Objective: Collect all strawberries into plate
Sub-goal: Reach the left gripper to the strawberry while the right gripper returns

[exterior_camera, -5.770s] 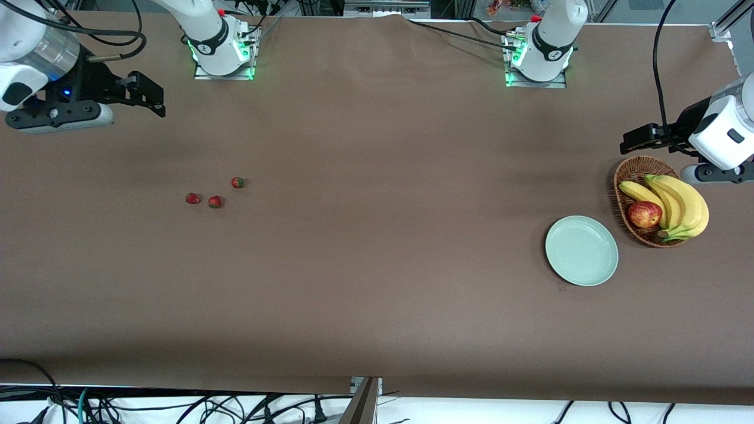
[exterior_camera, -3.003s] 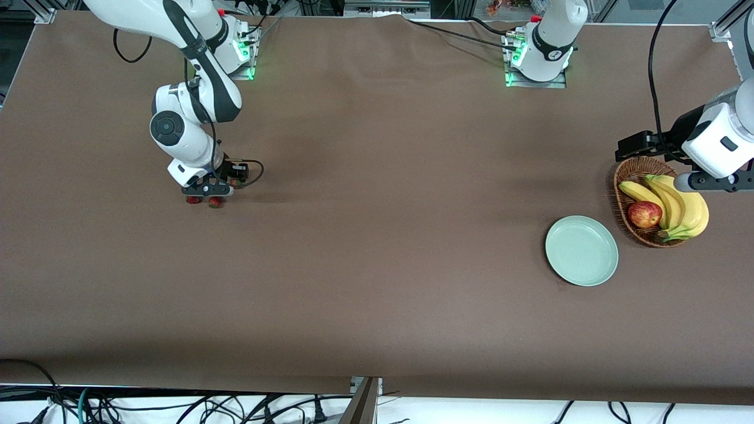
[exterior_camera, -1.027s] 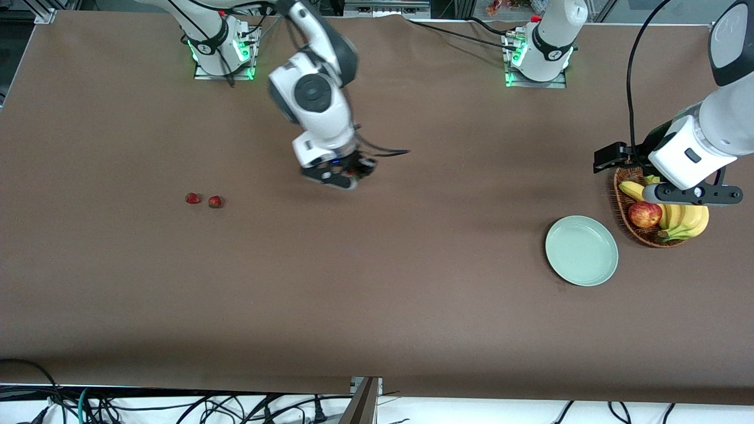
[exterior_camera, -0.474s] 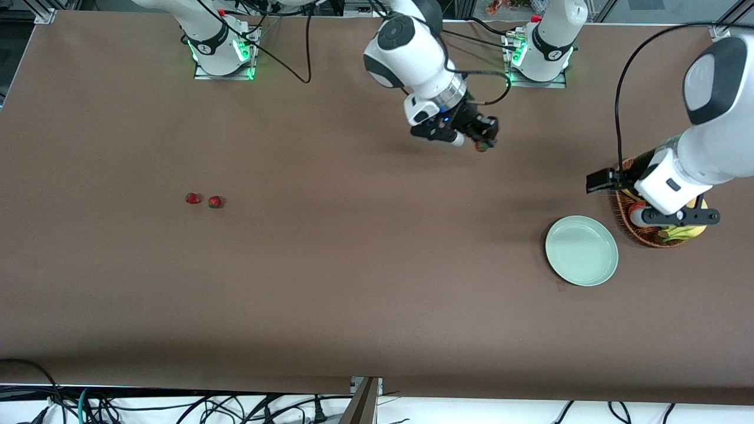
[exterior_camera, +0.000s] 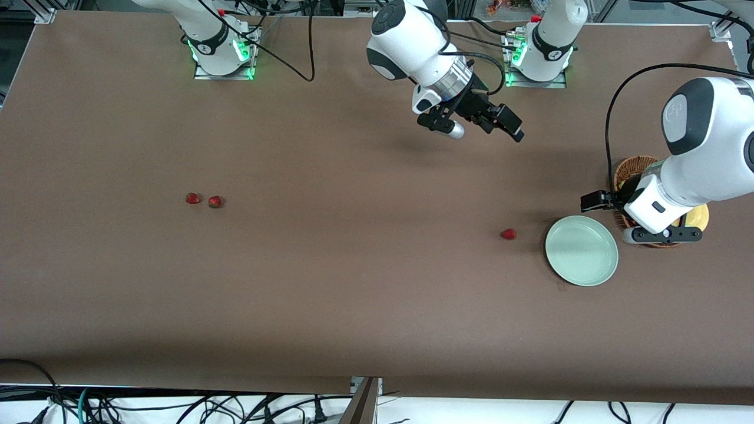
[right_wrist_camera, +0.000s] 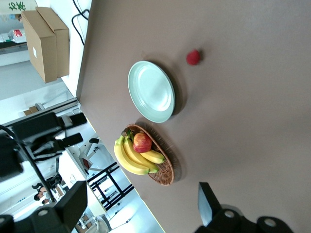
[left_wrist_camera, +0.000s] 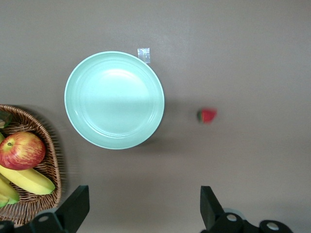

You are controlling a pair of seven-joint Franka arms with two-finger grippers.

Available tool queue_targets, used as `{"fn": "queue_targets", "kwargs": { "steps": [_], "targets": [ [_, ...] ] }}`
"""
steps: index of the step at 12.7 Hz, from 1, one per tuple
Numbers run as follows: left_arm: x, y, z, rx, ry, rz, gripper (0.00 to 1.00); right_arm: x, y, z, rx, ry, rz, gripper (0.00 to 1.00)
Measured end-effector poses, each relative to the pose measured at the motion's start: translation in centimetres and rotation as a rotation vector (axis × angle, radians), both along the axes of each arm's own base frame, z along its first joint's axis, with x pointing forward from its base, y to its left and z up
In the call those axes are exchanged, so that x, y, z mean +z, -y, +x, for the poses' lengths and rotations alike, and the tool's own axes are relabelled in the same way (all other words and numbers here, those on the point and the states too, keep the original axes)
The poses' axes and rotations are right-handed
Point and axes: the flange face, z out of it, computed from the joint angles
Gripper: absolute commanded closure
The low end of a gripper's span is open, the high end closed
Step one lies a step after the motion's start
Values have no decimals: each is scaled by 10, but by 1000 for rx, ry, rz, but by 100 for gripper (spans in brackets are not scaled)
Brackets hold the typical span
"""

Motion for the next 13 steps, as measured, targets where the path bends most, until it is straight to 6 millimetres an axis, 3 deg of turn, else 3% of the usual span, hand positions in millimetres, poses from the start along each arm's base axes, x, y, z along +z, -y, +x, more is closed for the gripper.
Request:
{"fn": "queue_targets", "kwargs": {
  "steps": [2, 4, 6, 8, 9, 11, 13],
  "targets": [
    [-16, 3, 4, -6, 24, -2, 0, 4, 18, 19, 39, -14, -96, 0],
    [-56, 23, 11, -31, 77, -13, 0, 8, 49, 41, 178, 1, -285, 0],
    [-120, 49, 25, -55, 153, -32, 0, 0, 105, 77, 361, 17, -530, 0],
    [-181, 51, 41, -46, 243, -41, 0, -18, 170, 125, 512, 50, -681, 0],
    [-202, 51, 48, -41, 281, -43, 0, -32, 206, 150, 574, 65, -722, 0],
    [-212, 57, 72, -44, 339, -55, 0, -67, 281, 195, 691, 76, -766, 0],
    [-193, 80, 98, -68, 408, -72, 0, -95, 347, 223, 779, 75, -809, 0]
  ]
}}
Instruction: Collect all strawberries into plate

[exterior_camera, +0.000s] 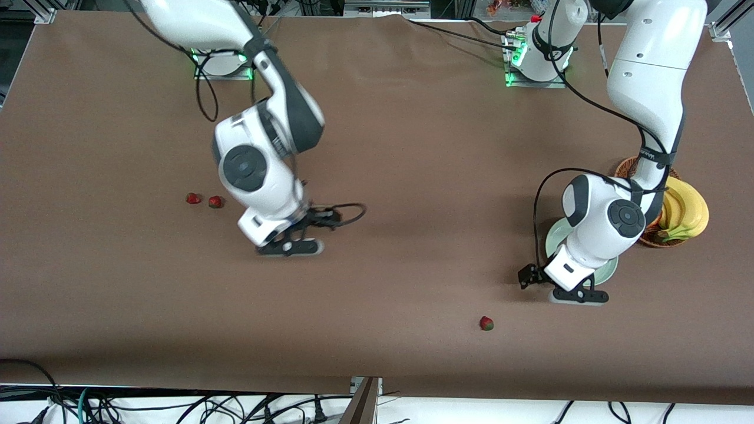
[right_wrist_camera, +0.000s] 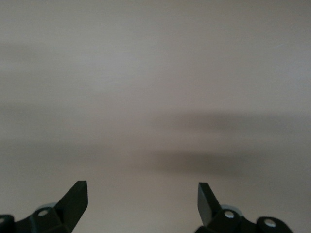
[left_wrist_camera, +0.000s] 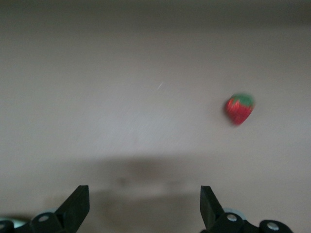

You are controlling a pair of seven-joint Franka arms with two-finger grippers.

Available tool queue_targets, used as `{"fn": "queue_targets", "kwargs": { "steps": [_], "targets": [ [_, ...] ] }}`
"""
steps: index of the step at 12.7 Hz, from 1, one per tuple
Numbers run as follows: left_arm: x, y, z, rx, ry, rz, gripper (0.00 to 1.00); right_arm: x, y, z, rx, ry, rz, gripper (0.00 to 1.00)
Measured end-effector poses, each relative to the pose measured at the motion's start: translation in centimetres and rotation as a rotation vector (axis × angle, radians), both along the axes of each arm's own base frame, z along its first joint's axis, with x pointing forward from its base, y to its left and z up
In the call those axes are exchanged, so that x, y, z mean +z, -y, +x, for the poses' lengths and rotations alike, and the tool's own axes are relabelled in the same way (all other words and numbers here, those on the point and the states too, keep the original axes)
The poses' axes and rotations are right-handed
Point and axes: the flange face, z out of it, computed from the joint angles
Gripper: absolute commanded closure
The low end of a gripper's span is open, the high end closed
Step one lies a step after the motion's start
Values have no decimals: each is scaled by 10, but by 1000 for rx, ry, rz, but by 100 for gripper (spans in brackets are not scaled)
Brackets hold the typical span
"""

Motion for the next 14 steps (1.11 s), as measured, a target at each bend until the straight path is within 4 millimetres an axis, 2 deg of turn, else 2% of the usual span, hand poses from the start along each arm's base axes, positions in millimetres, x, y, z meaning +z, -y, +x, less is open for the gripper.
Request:
{"fn": "queue_targets", "kwargs": {
  "steps": [2, 3, 6, 8, 10, 12, 14],
  "targets": [
    [15, 35, 15, -37, 88, -17, 0, -11, 46, 17, 71, 2, -43, 0],
    [13, 55, 18, -59, 136, -27, 0, -19, 68, 23, 100, -3, -71, 0],
    [-22, 108, 23, -107, 248, -57, 0, -60, 140, 30, 150, -41, -121, 0],
    [-45, 127, 27, -123, 282, -69, 0, -78, 178, 24, 148, -31, -140, 0],
    [-58, 132, 28, -128, 300, -72, 0, -76, 196, 14, 147, -29, -140, 0],
    [-62, 132, 28, -160, 305, -45, 0, -68, 199, 6, 146, -30, -132, 0],
    [-64, 129, 28, -182, 310, -17, 0, -72, 201, -3, 144, -48, -130, 0]
  ]
}}
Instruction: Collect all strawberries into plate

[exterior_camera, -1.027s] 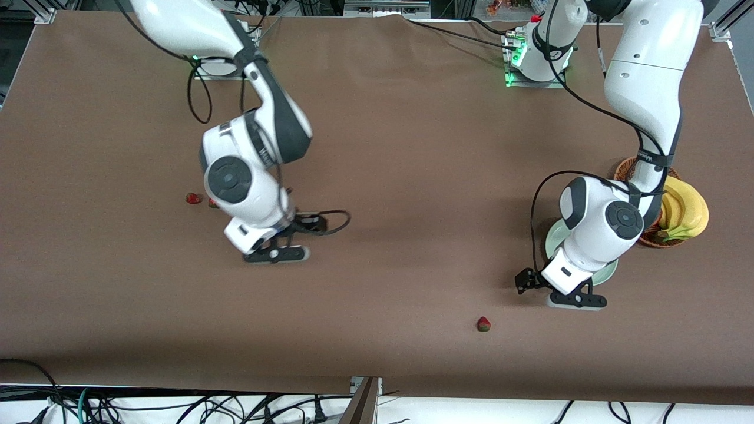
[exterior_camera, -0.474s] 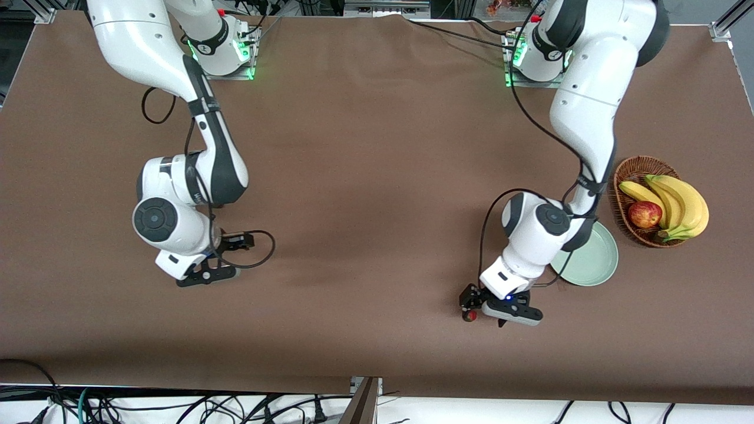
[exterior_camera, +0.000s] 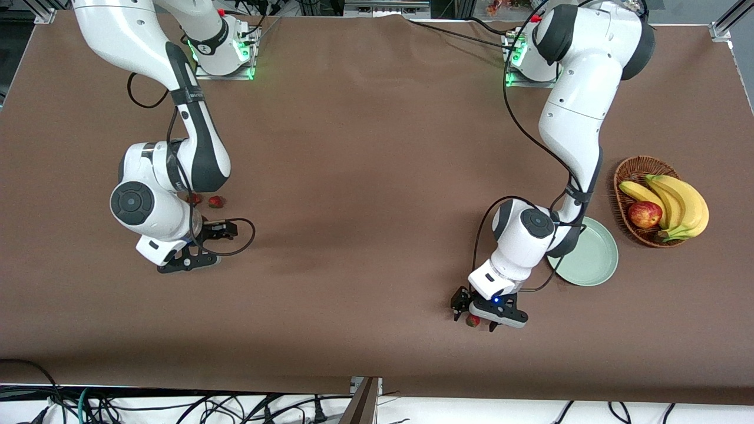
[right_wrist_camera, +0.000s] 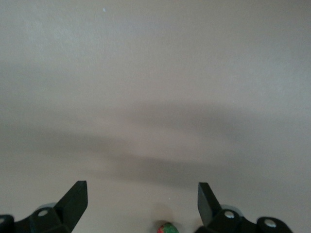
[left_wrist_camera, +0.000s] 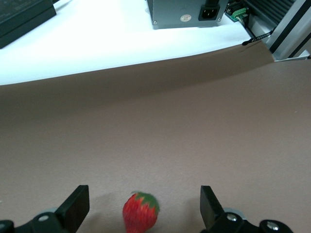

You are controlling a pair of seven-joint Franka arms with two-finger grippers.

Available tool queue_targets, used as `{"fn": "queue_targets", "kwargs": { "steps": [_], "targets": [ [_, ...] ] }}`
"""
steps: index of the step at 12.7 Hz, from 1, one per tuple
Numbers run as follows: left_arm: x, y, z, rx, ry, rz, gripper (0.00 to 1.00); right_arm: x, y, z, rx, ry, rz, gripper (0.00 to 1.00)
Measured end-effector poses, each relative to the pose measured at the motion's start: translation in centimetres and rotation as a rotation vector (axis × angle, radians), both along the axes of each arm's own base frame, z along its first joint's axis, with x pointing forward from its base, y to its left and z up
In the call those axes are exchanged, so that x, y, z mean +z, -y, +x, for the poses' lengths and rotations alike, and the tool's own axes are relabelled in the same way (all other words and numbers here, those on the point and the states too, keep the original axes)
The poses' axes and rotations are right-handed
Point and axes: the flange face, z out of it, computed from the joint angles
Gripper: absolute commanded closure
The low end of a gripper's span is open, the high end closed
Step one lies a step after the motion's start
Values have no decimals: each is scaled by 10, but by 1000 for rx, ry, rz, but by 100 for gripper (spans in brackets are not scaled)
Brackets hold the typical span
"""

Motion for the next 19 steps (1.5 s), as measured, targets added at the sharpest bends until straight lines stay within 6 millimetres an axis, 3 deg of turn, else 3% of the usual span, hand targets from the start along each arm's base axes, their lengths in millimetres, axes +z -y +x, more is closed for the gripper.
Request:
{"fn": "queue_targets", "kwargs": {
  "steps": [3, 6, 7, 8, 10, 11, 12, 17, 19],
  "targets": [
    [-8, -2, -2, -4, -8, 11, 0, -27, 15, -31, -21, -36, -1, 0],
    [-22, -2, -6, -6, -28, 16, 2, -77, 51, -91, -43, -19, -6, 2],
    [-26, -2, -7, -7, -35, 18, 16, -91, 59, -109, -46, -19, -10, 6],
    [-29, -2, -9, -8, -40, 19, 38, -102, 64, -124, -47, -28, -14, 9],
    [-29, -2, -9, -8, -41, 19, 70, -109, 67, -138, -49, -44, -15, 22],
    [-28, -2, -9, -8, -37, 19, 93, -108, 68, -140, -51, -46, -13, 28],
    [-27, -3, -8, -7, -35, 19, 100, -106, 68, -142, -52, -46, -10, 31],
    [-22, -8, -4, 3, -24, 16, 100, -103, 67, -141, -65, -33, 1, 32],
    [0, -29, 7, 31, -6, 12, 100, -99, 65, -135, -62, -14, 5, 35]
  ]
}}
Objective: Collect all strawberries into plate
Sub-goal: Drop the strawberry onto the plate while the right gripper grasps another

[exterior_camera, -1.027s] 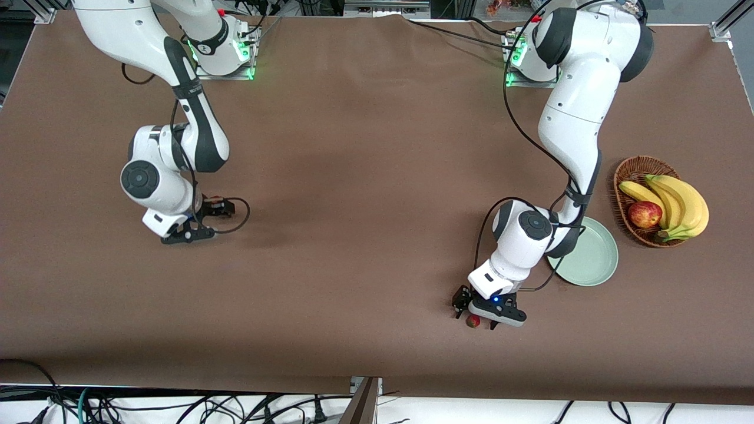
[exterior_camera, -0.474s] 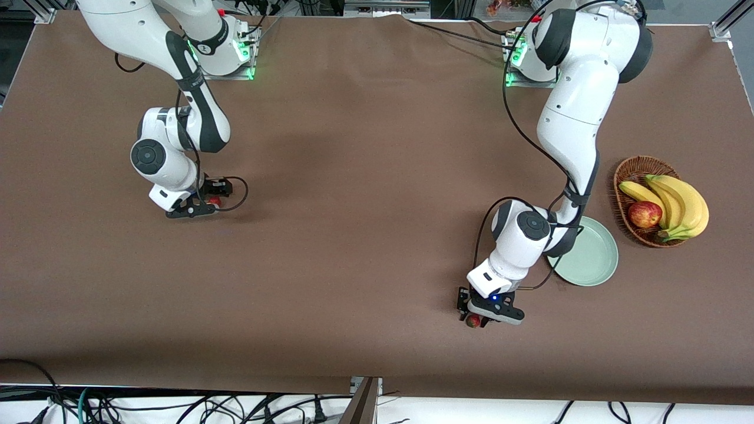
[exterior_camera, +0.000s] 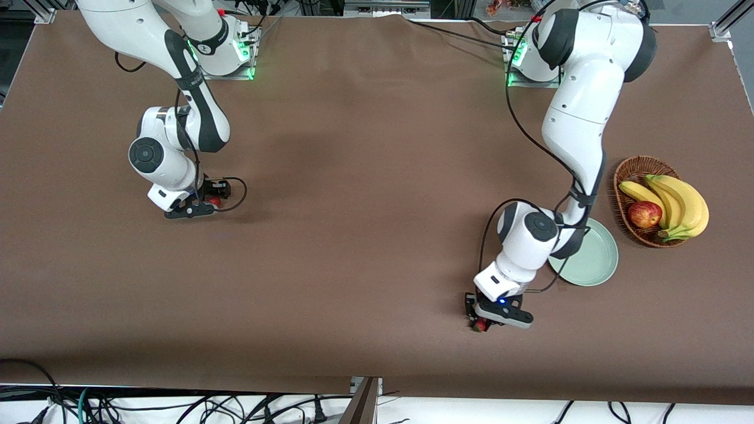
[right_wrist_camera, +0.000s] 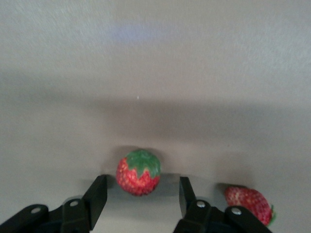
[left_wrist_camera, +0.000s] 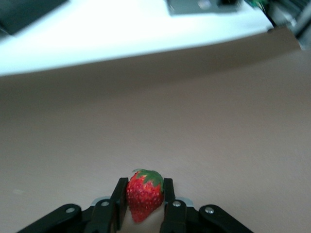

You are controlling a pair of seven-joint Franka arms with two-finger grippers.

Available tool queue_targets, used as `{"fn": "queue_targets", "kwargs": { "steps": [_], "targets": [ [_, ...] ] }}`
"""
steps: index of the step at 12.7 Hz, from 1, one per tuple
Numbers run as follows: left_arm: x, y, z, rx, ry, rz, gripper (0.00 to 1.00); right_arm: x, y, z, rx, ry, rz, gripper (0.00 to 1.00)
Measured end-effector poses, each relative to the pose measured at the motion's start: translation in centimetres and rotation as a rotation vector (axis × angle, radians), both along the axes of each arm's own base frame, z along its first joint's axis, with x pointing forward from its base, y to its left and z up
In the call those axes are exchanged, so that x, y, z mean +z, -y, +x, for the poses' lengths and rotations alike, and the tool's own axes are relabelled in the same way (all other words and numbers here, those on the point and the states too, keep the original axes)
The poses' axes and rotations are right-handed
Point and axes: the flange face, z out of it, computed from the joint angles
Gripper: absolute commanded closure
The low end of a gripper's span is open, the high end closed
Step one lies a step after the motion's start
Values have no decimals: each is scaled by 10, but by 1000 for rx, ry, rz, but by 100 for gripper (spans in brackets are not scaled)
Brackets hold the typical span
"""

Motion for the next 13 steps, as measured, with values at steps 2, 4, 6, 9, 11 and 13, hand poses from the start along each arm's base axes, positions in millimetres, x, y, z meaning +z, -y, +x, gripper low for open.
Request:
{"fn": "queue_targets", "kwargs": {
  "steps": [2, 4, 6, 9, 11, 13],
  "targets": [
    [35, -25, 2, 26, -51, 18, 100, 7, -3, 9, 4, 23, 4, 41],
    [74, -54, -19, 38, -151, 57, 100, 11, -5, 14, 6, 34, 6, 51],
    [95, -102, -59, 1, -259, 127, 100, 10, -7, 14, 8, 32, 8, 52],
    [87, -196, -112, -118, -349, 223, 100, 8, -9, 13, 5, 28, 11, 69],
    [72, -240, -140, -145, -420, 236, 100, 5, -8, 12, 4, 24, 9, 92],
    [59, -250, -158, -157, -510, 227, 100, 7, -11, 14, -3, 29, 18, 95]
  ]
}}
